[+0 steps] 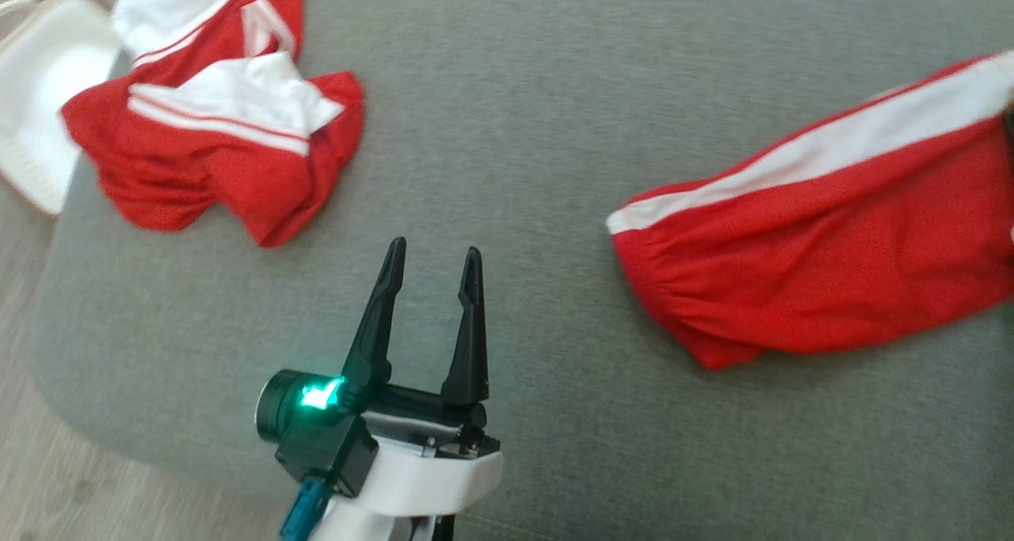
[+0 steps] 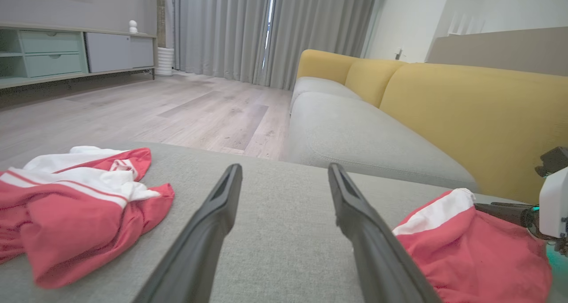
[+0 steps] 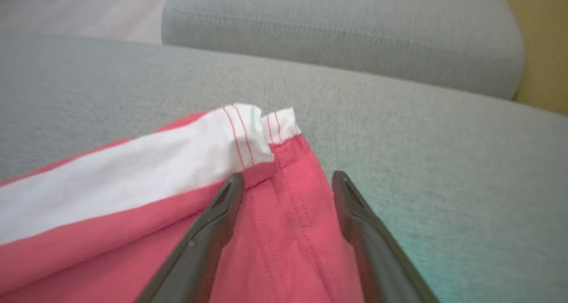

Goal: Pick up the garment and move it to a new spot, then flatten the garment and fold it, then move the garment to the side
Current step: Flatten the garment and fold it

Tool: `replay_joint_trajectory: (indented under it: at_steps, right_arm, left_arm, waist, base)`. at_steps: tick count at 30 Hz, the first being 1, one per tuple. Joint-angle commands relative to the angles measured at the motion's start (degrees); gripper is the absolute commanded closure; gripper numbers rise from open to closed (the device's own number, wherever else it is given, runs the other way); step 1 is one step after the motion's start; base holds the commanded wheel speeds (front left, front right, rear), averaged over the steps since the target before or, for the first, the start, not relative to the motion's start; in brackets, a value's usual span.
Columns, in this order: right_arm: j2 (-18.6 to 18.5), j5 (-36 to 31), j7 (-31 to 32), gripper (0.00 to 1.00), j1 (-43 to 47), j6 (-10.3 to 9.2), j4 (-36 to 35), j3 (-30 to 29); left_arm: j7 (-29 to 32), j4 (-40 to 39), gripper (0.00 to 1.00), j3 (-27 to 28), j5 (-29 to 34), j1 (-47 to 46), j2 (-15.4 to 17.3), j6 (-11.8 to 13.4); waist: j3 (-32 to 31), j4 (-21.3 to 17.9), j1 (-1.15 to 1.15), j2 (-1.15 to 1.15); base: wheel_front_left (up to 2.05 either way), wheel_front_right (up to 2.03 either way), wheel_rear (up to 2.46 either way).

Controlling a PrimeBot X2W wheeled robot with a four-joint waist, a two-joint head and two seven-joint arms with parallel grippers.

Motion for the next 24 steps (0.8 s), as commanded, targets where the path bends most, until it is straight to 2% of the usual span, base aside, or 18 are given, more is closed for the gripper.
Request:
replay_joint_trajectory:
  at_steps: [1, 5, 10, 11, 16, 24]
  right_arm:
    - [-1.6, -0.2, 0.2, 0.0, 0.2, 0.42, -1.0, 0.5]
    - [-1.9, -0.7, 3.0, 0.0, -0.9, 0.42, 4.3, 0.9]
    - [-1.1, -0.1, 4.6, 0.0, -1.4, 0.42, 7.7, 1.8]
    - [-0.5, 0.9, 5.4, 1.0, -1.4, 0.42, 7.9, 3.0]
    - [-0.7, 2.5, 4.7, 1.0, -2.1, 0.42, 7.3, 5.1]
    - [-1.3, 2.7, 0.3, 1.0, -2.2, 0.42, 7.6, 5.3]
  left_arm:
    - [-0.3, -2.1, 0.0, 1.3, 0.0, -0.3, 0.1, 0.3]
    - [-0.3, -2.4, 0.0, 0.6, -0.2, -0.3, 0.1, 0.5]
    - [-0.3, -2.7, 0.0, 0.7, 0.0, -0.2, 0.1, 0.8]
    - [-0.3, -2.9, 0.0, 0.9, 0.0, -0.3, 0.1, 0.9]
    - [-0.3, -3.1, 0.0, 1.7, -0.1, -0.6, 0.1, 0.4]
    - [-0.3, -2.8, 0.0, 3.5, 0.3, -1.0, 0.1, -0.5]
  waist:
    - [0.6, 1.5, 0.0, 0.0]
    - [0.3, 2.6, 0.0, 0.0]
    - [0.1, 2.3, 0.0, 0.0]
    - [0.1, 1.5, 0.0, 0.0]
    - [-0.1, -1.8, 0.0, 0.0]
    - [-2.6, -9.6, 0.0, 0.0]
  base:
    - [0.0, 0.0, 0.0]
    - [0.0, 0.0, 0.0]
    - [0.0, 0.0, 0.0]
    - [0.0, 0.0, 0.0]
    - [0.0, 0.0, 0.0]
    - [0.0, 0.0, 0.0]
